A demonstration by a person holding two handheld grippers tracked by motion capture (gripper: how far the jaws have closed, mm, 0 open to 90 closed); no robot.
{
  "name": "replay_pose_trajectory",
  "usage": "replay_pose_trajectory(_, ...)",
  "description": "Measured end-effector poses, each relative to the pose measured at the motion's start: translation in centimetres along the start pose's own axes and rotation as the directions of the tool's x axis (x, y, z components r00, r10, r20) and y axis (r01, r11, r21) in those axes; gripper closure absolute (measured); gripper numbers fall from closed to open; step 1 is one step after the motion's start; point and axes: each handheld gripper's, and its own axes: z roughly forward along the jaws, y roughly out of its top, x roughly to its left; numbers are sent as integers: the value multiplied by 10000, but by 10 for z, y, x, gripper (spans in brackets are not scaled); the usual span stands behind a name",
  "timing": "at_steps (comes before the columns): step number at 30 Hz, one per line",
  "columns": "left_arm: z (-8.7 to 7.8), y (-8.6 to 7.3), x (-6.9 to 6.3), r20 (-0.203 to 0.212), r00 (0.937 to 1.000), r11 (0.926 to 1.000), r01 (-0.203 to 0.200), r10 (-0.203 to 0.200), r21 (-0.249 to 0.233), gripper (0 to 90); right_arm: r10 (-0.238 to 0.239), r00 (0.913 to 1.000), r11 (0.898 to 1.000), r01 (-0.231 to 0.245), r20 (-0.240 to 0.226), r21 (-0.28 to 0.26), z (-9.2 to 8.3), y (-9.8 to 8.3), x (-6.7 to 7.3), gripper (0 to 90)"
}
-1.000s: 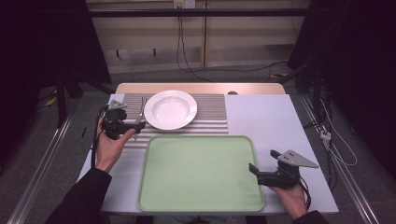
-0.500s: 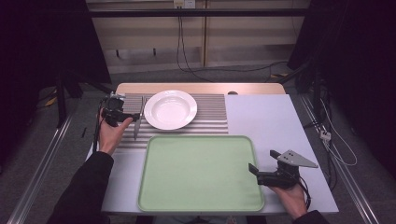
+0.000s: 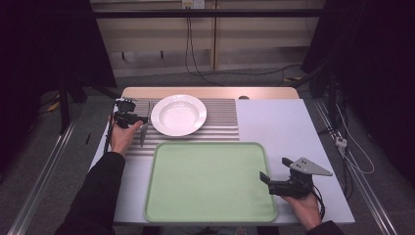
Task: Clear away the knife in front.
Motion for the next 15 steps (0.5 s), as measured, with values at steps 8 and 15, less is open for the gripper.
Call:
replay_pose_trajectory(8, 13, 4, -2, 138, 9999, 9997, 30, -34, 255, 581, 22, 10000, 10000, -22, 3, -36, -1, 0, -1, 4)
replay_pose_trajectory(15, 16, 7, 1, 318, 9994, 9996, 131, -139, 243, 618, -56, 10000, 10000, 56, -30, -34, -1, 0, 1, 10)
